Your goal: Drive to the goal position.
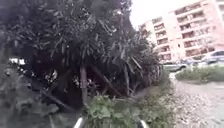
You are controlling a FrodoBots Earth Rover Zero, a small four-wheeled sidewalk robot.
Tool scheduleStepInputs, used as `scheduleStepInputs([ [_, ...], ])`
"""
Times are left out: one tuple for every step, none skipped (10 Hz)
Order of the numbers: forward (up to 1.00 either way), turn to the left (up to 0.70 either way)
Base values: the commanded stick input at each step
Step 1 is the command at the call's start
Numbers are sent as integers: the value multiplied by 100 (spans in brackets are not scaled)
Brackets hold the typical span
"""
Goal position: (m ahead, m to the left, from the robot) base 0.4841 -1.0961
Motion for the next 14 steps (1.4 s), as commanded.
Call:
scheduleStepInputs([
  [-100,2],
  [-100,2],
  [-100,2],
  [-100,2],
  [-92,2],
  [-70,2],
  [-48,2],
  [-25,2],
  [0,0],
  [0,0],
  [0,0],
  [0,0],
  [0,-13],
  [0,-42],
])
